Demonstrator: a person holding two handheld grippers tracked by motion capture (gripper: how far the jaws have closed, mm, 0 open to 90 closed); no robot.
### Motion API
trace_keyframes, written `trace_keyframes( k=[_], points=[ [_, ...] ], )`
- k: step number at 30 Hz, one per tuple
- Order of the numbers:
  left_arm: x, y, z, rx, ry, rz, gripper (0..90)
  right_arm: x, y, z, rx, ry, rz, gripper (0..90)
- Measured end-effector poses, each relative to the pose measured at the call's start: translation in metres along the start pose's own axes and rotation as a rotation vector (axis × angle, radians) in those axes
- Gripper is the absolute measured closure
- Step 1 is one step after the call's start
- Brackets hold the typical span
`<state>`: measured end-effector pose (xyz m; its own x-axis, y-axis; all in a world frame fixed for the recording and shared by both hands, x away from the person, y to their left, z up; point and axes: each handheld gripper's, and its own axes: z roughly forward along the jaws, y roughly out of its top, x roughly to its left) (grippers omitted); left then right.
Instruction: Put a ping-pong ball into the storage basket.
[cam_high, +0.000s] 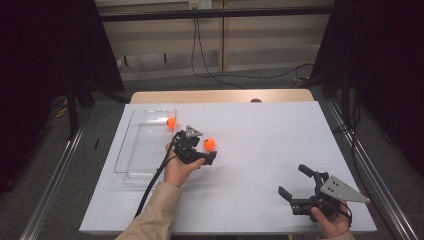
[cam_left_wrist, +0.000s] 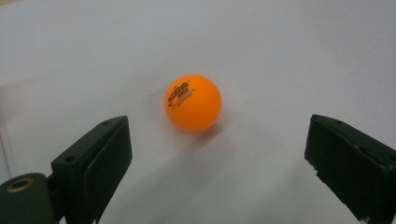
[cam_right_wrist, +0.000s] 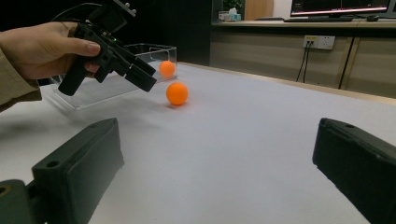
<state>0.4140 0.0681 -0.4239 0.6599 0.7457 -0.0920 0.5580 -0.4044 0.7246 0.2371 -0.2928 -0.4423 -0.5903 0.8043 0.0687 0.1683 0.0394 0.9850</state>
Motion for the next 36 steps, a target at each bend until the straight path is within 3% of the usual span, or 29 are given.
trace_keyframes(
  k=[36],
  points=[
    [0.0016,0.0014,0.0093,-0.009,0.034,-0.017,8.3,-0.0001,0.0002,-0.0003,-0.002,0.0,0.001,0.9]
  ],
)
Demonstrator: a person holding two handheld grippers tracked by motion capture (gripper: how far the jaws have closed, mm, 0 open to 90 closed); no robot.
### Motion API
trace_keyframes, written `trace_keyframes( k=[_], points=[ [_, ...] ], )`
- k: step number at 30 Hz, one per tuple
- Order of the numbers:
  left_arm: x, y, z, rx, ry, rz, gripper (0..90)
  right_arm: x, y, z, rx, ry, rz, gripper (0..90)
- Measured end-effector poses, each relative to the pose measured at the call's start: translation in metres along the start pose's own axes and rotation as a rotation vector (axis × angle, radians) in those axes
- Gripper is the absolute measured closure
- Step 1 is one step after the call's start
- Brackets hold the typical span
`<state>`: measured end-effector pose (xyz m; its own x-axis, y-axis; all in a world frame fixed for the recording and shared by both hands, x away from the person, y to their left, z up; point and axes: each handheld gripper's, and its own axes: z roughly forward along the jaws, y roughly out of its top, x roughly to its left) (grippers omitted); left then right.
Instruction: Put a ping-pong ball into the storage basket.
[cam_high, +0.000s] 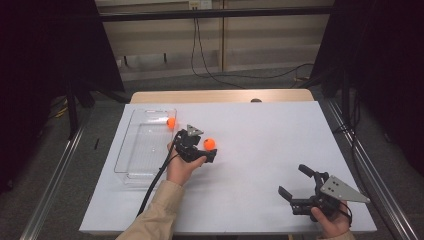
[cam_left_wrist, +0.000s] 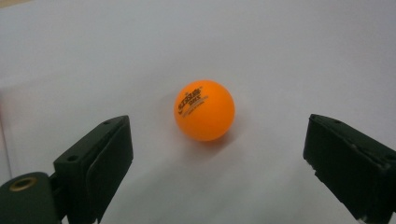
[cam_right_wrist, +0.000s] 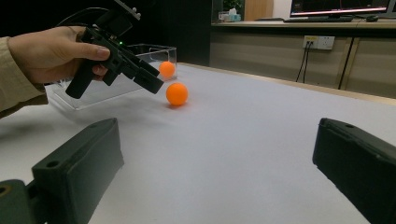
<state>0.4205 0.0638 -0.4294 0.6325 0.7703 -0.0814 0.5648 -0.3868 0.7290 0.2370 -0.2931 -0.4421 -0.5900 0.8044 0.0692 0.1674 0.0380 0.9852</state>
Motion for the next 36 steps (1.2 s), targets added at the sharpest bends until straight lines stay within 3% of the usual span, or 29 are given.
trace_keyframes(
  k=[36],
  points=[
    [-0.003,0.001,0.016,-0.006,0.03,-0.002,14.4,0.0,0.001,0.0,-0.004,0.001,0.001,0.9]
  ],
)
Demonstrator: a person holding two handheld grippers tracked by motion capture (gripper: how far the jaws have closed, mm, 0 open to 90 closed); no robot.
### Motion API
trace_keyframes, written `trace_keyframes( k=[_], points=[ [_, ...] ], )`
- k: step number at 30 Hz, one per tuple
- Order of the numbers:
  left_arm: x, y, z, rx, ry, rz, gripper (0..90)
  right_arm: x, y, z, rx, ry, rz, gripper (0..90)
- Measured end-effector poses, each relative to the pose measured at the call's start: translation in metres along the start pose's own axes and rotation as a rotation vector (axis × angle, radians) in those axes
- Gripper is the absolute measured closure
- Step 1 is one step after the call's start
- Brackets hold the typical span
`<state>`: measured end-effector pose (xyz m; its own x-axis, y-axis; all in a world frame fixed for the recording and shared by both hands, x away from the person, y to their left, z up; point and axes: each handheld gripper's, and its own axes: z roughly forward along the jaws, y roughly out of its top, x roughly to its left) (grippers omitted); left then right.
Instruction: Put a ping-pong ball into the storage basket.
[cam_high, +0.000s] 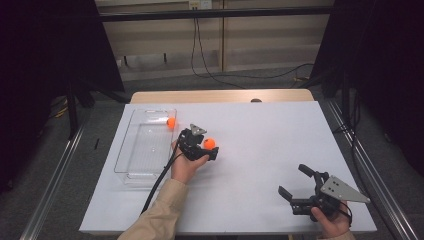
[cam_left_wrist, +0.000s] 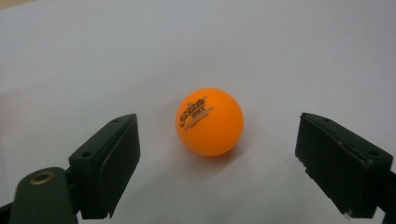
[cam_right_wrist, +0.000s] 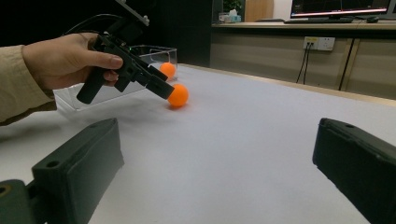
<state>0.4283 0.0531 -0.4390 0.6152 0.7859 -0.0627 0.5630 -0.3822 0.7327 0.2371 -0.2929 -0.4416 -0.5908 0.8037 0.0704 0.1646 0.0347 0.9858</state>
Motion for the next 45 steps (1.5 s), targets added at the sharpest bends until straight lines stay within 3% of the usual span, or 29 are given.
trace_keyframes(
  k=[25,45],
  points=[
    [0.0,0.002,0.011,0.019,0.019,-0.014,31.4,0.0,0.0,0.0,-0.003,0.001,-0.002,0.9],
    [0.001,0.002,0.019,0.024,0.016,-0.02,39.6,0.0,0.0,0.0,-0.002,0.002,-0.002,0.9]
  ],
)
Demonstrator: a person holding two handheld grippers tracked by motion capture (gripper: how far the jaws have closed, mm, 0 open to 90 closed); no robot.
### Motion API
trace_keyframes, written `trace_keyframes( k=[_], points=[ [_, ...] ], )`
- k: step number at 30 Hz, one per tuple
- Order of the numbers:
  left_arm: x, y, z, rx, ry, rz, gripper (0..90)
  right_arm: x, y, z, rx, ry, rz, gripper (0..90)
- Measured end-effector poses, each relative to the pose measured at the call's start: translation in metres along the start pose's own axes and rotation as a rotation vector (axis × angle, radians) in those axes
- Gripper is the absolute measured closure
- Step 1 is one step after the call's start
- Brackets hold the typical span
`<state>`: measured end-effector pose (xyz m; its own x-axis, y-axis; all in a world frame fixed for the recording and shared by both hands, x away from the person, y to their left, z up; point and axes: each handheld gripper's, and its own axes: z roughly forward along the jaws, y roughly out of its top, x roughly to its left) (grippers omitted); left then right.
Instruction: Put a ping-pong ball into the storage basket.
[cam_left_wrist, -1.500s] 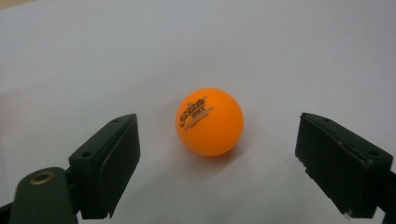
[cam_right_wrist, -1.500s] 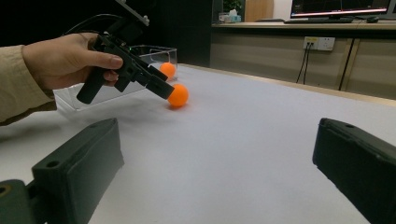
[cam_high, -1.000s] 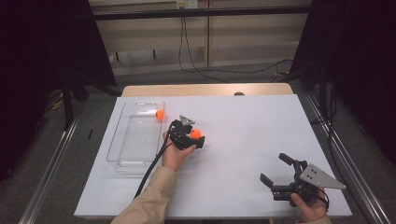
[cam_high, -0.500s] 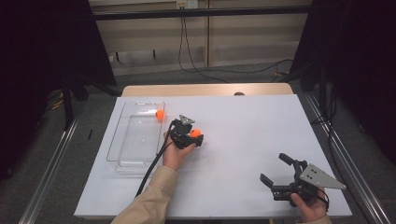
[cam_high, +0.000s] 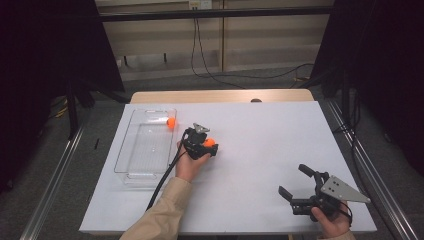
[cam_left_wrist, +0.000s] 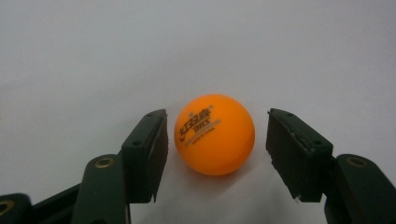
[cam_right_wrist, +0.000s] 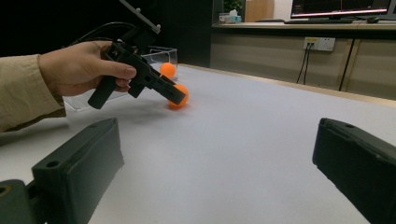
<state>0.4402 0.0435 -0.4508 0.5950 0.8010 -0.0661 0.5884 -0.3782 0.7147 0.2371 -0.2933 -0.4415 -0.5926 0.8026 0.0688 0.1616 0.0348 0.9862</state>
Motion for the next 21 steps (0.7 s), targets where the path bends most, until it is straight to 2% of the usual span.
trace_keyframes(
  k=[10,12,21],
  points=[
    [0.0001,-0.0005,0.0028,0.011,-0.011,-0.001,43.8,0.0002,0.0001,0.0,-0.002,0.0,0.003,0.9],
    [0.0004,-0.0005,0.0031,0.016,-0.009,0.009,44.1,0.0002,0.0001,-0.0002,-0.001,0.001,0.001,0.9],
    [0.0001,-0.0011,0.0056,0.019,-0.011,0.0,47.3,0.0002,0.0001,-0.0001,-0.001,0.001,0.001,0.9]
  ],
)
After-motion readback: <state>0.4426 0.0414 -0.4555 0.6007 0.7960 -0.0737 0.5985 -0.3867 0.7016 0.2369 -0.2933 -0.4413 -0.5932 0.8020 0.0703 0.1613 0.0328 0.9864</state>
